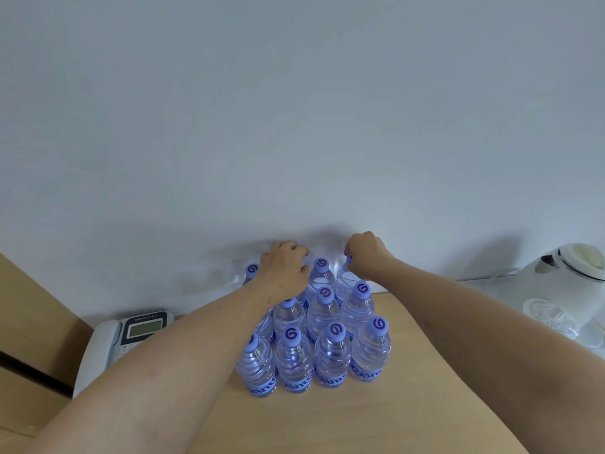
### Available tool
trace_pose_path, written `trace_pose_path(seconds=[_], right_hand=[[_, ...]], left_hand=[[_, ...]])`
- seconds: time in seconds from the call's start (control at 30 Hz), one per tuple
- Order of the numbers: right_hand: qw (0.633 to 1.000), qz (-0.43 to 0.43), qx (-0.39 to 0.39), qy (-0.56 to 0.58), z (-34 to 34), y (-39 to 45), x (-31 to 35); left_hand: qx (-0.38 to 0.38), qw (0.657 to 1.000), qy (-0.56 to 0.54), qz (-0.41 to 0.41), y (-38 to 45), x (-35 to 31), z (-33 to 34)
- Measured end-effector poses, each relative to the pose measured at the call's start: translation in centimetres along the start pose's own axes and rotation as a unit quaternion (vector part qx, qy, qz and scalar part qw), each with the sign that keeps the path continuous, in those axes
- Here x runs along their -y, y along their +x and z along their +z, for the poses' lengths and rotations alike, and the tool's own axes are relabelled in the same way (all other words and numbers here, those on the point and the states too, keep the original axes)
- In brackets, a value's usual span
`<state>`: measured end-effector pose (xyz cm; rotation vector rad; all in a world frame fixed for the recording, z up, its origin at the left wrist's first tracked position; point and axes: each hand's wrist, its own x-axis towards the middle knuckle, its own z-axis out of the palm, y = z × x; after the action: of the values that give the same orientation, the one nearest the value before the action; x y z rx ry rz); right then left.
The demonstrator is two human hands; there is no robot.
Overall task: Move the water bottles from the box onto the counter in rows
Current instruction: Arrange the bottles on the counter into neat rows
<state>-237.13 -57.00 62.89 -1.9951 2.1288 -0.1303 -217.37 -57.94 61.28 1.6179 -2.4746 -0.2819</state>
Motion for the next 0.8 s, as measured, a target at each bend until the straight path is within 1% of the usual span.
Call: trace_pose_path(seconds=[0.2, 0.3, 0.4, 0.5, 0.53, 0.6, 0.67, 0.73, 0.8], right_hand=[[1.000, 0.005, -0.007, -0.011, 0.2, 0.1, 0.0], [0.999, 0.007, 0.012, -0.034, -0.2, 0.2, 0.3], [0.997, -0.010, 0.028, -0.071, -0.6, 0.0, 1.2], [0.995, -0.040, -0.013, -0.092, -0.7, -0.4, 2.7], [0.994, -0.058, -0.023, -0.087, -0.6, -0.5, 3.3], [0.995, -0.071, -0.007, -0.070, -0.2, -0.4, 4.3], [0.998, -0.054, 0.011, -0.041, 0.4, -0.3, 4.9], [0.999, -0.037, 0.008, -0.014, 0.7, 0.0, 5.3], [0.999, -0.044, 0.006, -0.014, 1.0, 0.2, 5.7]], left_hand=[[-0.001, 1.000, -0.003, -0.003, -0.2, 0.1, -0.2], [0.001, 1.000, -0.001, -0.003, -0.3, 0.2, -0.3], [0.000, 1.000, -0.003, -0.004, -0.3, 0.3, -0.5], [-0.007, 1.000, -0.008, -0.007, -0.4, 0.5, -0.5], [-0.007, 1.000, -0.010, -0.007, -0.5, 0.5, -0.5], [-0.009, 1.000, -0.018, -0.008, -0.8, 0.9, -0.5], [-0.014, 0.999, -0.026, -0.012, -1.0, 1.4, -0.5], [-0.017, 0.999, -0.030, -0.016, -1.1, 1.9, -0.5], [-0.016, 0.999, -0.032, -0.016, -1.2, 2.1, -0.5]])
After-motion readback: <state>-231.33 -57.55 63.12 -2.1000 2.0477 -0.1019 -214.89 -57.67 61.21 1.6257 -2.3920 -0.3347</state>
